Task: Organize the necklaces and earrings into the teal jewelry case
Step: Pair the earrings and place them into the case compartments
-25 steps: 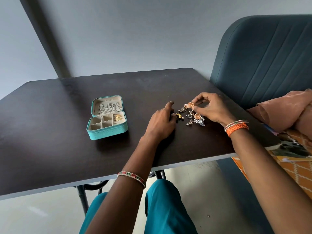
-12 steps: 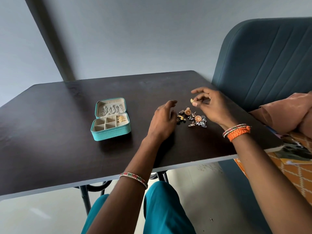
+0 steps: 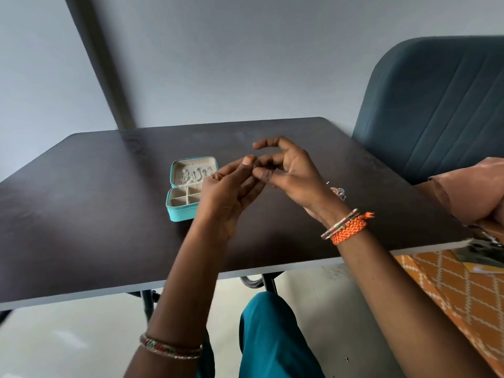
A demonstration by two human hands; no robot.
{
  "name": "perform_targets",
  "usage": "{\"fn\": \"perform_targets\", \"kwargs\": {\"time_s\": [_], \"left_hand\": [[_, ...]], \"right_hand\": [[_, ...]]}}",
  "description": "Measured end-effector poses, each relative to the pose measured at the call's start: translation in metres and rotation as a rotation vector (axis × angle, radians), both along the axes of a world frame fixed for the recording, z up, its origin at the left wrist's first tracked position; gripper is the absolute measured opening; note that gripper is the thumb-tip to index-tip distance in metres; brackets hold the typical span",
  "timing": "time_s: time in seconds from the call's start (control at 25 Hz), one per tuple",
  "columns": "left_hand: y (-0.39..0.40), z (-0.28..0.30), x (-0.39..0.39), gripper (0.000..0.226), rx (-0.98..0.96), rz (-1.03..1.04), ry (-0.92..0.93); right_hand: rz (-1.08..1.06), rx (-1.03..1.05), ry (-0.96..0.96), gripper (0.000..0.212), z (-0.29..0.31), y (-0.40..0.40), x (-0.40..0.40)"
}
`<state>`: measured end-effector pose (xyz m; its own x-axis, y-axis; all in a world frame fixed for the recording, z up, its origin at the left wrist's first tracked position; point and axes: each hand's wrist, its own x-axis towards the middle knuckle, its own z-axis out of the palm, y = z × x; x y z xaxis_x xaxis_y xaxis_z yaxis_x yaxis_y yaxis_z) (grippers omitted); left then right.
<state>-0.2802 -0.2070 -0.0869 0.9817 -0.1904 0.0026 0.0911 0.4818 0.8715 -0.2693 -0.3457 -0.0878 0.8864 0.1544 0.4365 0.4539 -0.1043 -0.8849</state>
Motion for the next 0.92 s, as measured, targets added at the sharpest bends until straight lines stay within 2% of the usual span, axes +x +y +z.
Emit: {"fn": "perform_targets", "kwargs": {"time_s": [0.08, 0.2, 0.24, 0.28, 0.44, 0.64, 0.76, 0.92], "left_hand": [[0.031, 0.008, -0.005, 0.018, 0.277, 0.168, -0.105], [0.078, 0.004, 0.002, 0.018, 0.689, 0.714, -0.282], [0.092, -0.003, 0.006, 0.020, 0.820, 0.814, -0.295], [0.102, -0.013, 0.011, 0.027, 0.919, 0.821, -0.276], [0.109, -0.053, 0.014, 0.067, 1.108, 0.511, -0.169], [0.105, -0.057, 0.013, 0.056, 1.334, 0.458, -0.216], [0.104, -0.056, 0.011, 0.052, 1.343, 0.469, -0.230], [0.105, -0.055, 0.012, 0.049, 1.324, 0.477, -0.239]], "right_hand": [[0.044, 0.117, 0.074, 0.036, 0.001, 0.015, 0.007], [0.081, 0.061, 0.214, 0.027, -0.007, 0.034, 0.023], [0.125, 0.042, 0.257, 0.022, -0.012, 0.042, 0.030], [0.172, 0.035, 0.290, 0.018, -0.017, 0.048, 0.036], [0.263, -0.025, 0.358, 0.011, -0.021, 0.056, 0.053], [0.255, -0.187, 0.334, 0.011, -0.030, 0.051, 0.051], [0.197, -0.286, 0.272, 0.010, -0.032, 0.057, 0.045], [0.177, -0.255, 0.221, 0.012, -0.035, 0.060, 0.042]]}}
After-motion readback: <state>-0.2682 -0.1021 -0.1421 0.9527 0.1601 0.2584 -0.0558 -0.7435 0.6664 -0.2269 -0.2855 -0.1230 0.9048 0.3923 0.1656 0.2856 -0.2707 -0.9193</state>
